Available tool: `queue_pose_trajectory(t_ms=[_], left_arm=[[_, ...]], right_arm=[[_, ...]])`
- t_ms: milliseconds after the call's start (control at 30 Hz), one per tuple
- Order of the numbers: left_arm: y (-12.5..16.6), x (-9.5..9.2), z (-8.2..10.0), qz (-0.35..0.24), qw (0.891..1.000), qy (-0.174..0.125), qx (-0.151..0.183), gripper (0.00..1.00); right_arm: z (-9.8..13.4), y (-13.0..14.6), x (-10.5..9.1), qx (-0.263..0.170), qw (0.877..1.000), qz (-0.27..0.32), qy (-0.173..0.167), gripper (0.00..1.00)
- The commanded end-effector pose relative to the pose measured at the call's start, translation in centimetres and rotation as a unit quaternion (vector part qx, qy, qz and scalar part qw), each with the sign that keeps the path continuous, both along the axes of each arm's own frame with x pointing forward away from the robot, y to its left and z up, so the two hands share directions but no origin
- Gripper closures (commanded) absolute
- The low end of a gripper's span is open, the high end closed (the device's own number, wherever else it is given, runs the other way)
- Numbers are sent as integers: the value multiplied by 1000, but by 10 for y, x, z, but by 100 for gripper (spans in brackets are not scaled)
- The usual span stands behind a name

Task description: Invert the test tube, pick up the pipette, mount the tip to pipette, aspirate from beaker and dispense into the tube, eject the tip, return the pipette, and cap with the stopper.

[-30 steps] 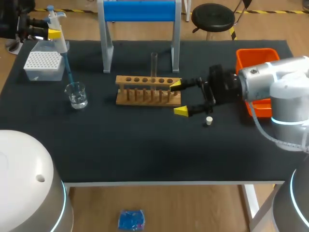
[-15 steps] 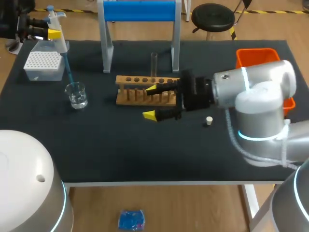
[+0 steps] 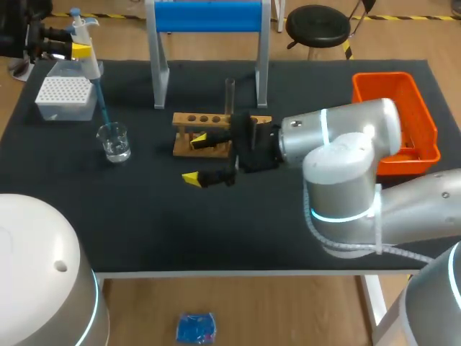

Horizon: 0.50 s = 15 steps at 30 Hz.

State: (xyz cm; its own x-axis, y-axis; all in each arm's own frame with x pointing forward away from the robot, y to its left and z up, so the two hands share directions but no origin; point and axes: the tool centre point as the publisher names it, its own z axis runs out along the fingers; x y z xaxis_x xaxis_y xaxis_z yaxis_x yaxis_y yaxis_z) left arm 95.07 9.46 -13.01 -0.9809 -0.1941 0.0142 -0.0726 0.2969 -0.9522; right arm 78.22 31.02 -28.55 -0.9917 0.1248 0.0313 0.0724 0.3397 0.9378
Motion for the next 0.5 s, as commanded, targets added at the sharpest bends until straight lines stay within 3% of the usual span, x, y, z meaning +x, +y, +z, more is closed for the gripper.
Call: queue_pose_trajectory(t_ms=[33,500], left_arm=[[1,0,0,-1,1000,-1,0,100],[1,0,0,-1,1000,-1,0,100]], right_arm=[[-15,42,1,-10,1000,-13,-5,0],[-27,58,11,-28,999,-13,-11,0]])
